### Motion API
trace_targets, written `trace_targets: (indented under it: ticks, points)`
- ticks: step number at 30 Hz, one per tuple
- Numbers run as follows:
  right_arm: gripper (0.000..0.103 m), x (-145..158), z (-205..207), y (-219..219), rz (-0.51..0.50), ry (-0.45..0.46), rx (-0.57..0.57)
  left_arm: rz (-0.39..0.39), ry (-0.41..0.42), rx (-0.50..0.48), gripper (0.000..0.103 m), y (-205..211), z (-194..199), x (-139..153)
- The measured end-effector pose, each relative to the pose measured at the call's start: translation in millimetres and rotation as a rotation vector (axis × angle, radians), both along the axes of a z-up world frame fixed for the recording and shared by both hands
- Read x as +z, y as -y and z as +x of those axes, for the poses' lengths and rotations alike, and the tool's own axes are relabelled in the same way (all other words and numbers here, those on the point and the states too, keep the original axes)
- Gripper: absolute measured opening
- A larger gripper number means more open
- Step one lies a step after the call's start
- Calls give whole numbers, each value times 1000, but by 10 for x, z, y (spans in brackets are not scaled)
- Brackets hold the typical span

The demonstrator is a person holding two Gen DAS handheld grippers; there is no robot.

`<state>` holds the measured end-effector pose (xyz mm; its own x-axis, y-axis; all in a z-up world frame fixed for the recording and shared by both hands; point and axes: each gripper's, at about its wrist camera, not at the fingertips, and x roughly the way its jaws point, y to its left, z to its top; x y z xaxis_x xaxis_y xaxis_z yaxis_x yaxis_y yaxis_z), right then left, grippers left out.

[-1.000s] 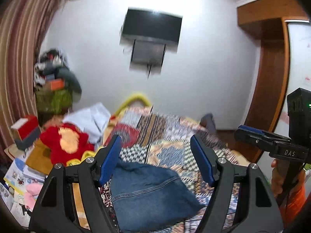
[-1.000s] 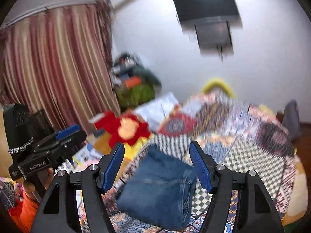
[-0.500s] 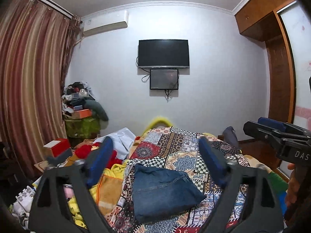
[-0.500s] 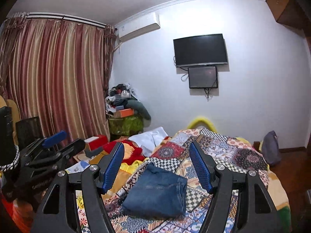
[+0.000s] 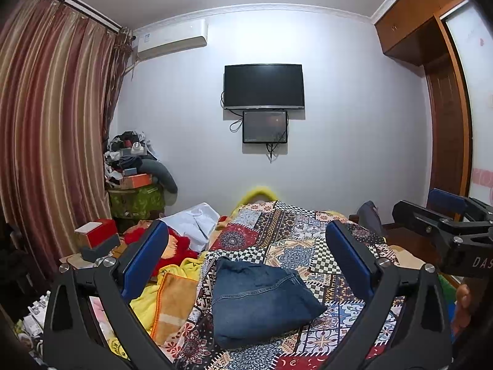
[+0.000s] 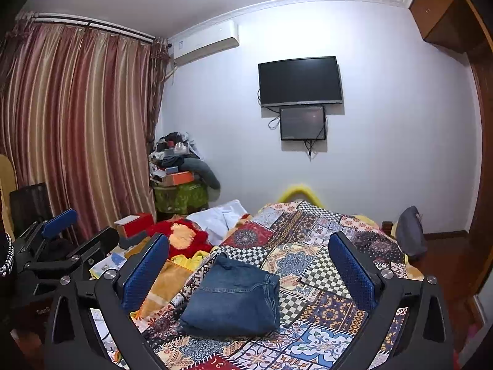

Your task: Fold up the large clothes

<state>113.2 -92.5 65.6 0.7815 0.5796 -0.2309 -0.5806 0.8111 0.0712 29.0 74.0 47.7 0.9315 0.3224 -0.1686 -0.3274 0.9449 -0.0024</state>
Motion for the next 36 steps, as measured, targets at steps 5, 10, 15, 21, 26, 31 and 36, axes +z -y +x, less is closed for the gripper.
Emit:
trace_targets:
  ticks: [5, 10, 15, 21, 26, 31, 36]
  points:
    - [103, -22, 14, -11, -11, -3, 6, -21, -4, -2, 103, -57, 9, -21]
    - [103, -33, 83, -53, -17, -13, 7, -38, -13, -3, 103, -121, 34, -40]
    - [103, -18, 91, -50, -21, -20, 7, -45, -15, -4, 103, -153, 31, -59]
    - [103, -26, 112, -60, -21, -25, 6, -51, -20, -6, 103, -181, 38, -76]
    - [103, -31, 115, -70, -21, -26, 8, -53, -22, -10, 103, -189, 50, -77]
    - [103, -33, 120, -71, -21, -27, 8, -56, -23, -14, 103, -190, 56, -81]
    - [103, -39, 125, -74, -20, -30, 9, -55, -23, -18, 103, -190, 56, -87]
